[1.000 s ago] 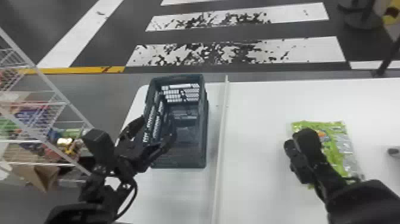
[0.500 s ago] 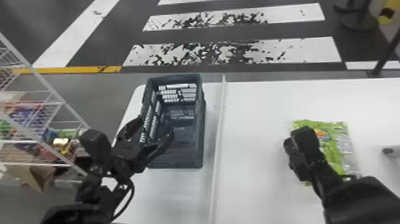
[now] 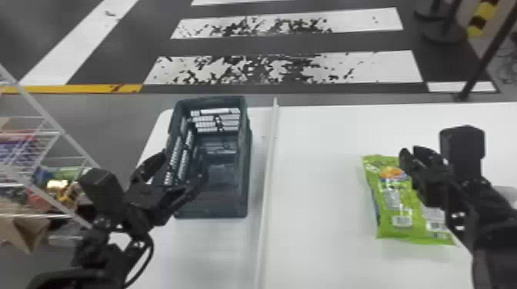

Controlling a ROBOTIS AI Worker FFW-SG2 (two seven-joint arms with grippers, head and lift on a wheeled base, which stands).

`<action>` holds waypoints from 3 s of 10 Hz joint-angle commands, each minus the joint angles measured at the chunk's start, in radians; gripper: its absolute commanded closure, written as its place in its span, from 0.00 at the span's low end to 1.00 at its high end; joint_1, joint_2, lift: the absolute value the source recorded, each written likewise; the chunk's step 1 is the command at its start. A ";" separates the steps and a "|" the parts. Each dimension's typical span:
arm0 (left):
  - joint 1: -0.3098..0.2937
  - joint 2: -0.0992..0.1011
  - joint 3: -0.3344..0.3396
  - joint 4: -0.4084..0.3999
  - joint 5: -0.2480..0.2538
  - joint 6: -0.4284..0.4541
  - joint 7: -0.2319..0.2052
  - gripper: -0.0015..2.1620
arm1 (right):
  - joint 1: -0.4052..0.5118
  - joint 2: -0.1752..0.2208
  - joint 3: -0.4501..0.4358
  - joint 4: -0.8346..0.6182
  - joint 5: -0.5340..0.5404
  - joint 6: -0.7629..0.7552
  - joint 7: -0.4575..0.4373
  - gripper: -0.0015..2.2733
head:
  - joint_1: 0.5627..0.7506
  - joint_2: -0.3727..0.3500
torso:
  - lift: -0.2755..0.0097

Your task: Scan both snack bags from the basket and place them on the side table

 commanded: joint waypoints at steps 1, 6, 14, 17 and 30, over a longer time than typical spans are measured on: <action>-0.001 0.001 0.000 0.000 0.001 0.000 0.001 0.04 | 0.016 -0.008 -0.107 -0.067 -0.002 0.128 0.033 0.04 | 0.70 0.66 | 0.71; -0.008 0.001 -0.003 0.012 0.003 0.000 0.001 0.04 | 0.051 -0.012 -0.308 -0.026 -0.036 0.134 0.102 0.04 | 0.70 0.39 | 0.71; -0.009 0.003 -0.007 0.024 0.009 0.000 0.001 0.04 | -0.024 -0.064 -0.357 0.209 -0.021 0.153 0.175 0.65 | 0.70 0.29 | 0.71; -0.009 0.001 -0.007 0.026 0.009 0.000 0.001 0.04 | -0.029 -0.074 -0.362 0.203 -0.021 0.236 0.186 0.99 | 0.70 0.27 | 0.71; -0.008 -0.006 0.000 0.033 0.009 0.000 0.001 0.04 | 0.295 0.016 -0.356 -0.423 -0.218 0.635 0.284 0.99 | 0.70 0.48 | 0.71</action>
